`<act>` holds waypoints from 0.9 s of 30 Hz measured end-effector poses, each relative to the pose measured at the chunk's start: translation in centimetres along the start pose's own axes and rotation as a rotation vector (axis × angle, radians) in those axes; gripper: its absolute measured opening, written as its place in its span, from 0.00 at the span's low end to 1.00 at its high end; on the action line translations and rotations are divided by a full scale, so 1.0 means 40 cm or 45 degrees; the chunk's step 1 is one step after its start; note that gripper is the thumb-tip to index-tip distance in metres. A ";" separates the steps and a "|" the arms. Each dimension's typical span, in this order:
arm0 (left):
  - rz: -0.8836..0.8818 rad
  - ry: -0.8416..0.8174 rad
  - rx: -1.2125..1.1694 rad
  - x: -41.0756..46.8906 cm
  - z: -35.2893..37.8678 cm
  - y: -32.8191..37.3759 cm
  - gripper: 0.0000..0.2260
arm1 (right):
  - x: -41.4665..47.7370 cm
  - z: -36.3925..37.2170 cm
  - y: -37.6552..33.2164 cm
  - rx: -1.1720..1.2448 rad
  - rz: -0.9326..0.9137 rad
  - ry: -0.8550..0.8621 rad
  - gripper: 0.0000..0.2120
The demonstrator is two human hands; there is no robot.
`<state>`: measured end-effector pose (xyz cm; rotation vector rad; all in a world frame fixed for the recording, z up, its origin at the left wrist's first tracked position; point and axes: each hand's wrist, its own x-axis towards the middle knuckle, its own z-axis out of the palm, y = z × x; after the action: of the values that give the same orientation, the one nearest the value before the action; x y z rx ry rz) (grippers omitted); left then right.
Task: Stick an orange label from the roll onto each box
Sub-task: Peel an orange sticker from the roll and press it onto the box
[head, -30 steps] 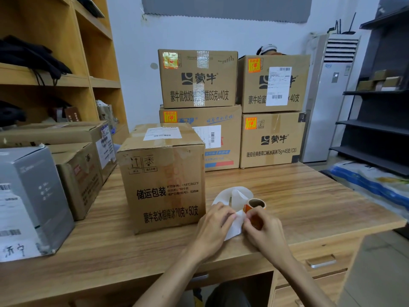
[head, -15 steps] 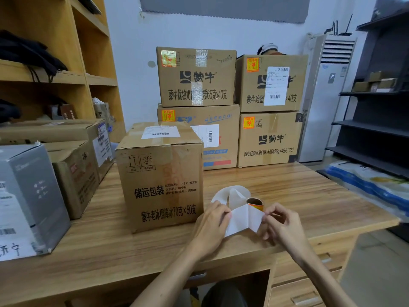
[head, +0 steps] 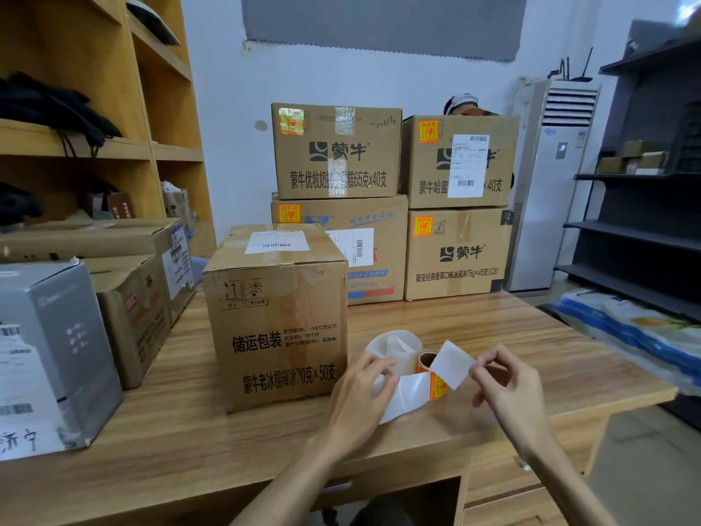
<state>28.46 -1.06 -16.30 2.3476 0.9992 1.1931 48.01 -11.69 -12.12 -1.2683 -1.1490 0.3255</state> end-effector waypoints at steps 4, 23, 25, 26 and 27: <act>0.032 0.163 -0.083 0.014 -0.044 0.051 0.08 | -0.007 0.036 -0.040 -0.319 -0.348 0.003 0.11; -0.413 0.393 -0.461 0.033 -0.356 0.176 0.06 | 0.000 0.256 -0.206 -0.796 -1.134 0.036 0.13; -0.404 0.412 -0.451 0.025 -0.387 0.173 0.06 | 0.004 0.271 -0.213 -0.690 -1.054 -0.005 0.14; -0.397 0.433 -0.455 0.021 -0.401 0.171 0.06 | 0.004 0.280 -0.220 -0.612 -0.998 -0.006 0.12; -0.388 0.447 -0.466 0.018 -0.415 0.168 0.06 | 0.005 0.289 -0.226 -0.522 -0.923 -0.010 0.11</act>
<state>18.40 -5.73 -2.19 1.6754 1.0880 1.5382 35.34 -7.96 -5.74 -1.0982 -1.6460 -0.4651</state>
